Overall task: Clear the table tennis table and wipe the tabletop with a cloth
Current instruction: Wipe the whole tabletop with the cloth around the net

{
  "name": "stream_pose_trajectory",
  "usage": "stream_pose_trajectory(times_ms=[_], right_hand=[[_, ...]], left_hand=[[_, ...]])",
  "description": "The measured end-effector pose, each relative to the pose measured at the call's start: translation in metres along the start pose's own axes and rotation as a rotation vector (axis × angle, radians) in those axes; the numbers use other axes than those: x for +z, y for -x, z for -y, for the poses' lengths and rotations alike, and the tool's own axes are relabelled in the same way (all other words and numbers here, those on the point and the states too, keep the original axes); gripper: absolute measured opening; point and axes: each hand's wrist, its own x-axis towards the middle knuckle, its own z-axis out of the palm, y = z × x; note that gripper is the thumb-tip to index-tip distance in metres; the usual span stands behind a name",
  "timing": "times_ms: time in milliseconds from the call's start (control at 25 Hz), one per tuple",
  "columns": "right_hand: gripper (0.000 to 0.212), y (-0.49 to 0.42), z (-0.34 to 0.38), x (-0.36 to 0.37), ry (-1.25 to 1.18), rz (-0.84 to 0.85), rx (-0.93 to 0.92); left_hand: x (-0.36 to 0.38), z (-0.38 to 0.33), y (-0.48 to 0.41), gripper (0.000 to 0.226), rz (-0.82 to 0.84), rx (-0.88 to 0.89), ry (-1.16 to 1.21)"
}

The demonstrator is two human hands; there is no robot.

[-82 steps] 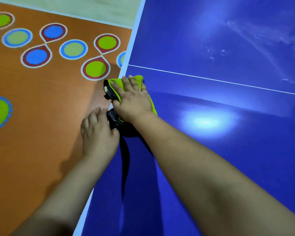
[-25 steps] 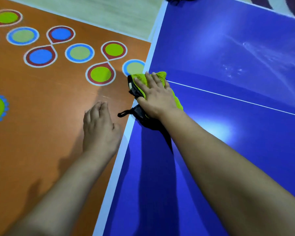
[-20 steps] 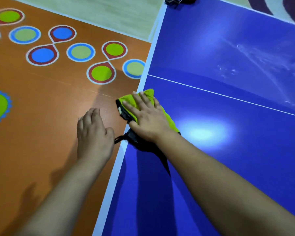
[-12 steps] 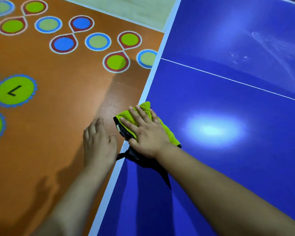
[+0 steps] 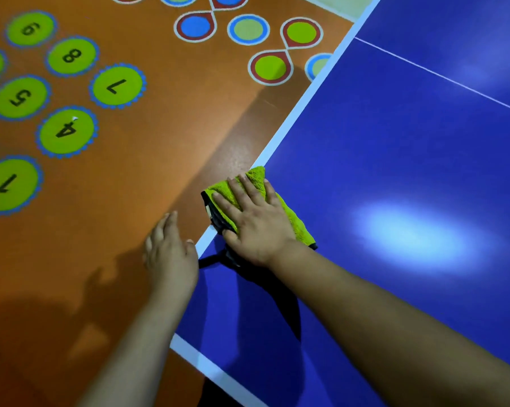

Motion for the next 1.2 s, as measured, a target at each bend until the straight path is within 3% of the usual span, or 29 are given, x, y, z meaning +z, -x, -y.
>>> stream_pose_trajectory(times_ms=[200, 600, 840, 1200], right_hand=[[0.068, 0.027, 0.055, 0.013, -0.005, 0.015, -0.039], [0.072, 0.115, 0.124, 0.043, -0.039, 0.003, -0.223], [0.075, 0.167, 0.048, 0.045, -0.135, -0.062, -0.164], [0.075, 0.22, -0.169, 0.034, -0.154, -0.195, 0.259]], left_hand=[[-0.016, 0.048, 0.032, 0.064, 0.005, -0.081, 0.022], [-0.058, 0.082, 0.078, 0.072, 0.032, 0.034, -0.023], [-0.029, 0.013, 0.099, 0.07, 0.136, 0.2, -0.028], [0.087, -0.16, 0.149, 0.064, 0.198, 0.427, 0.011]])
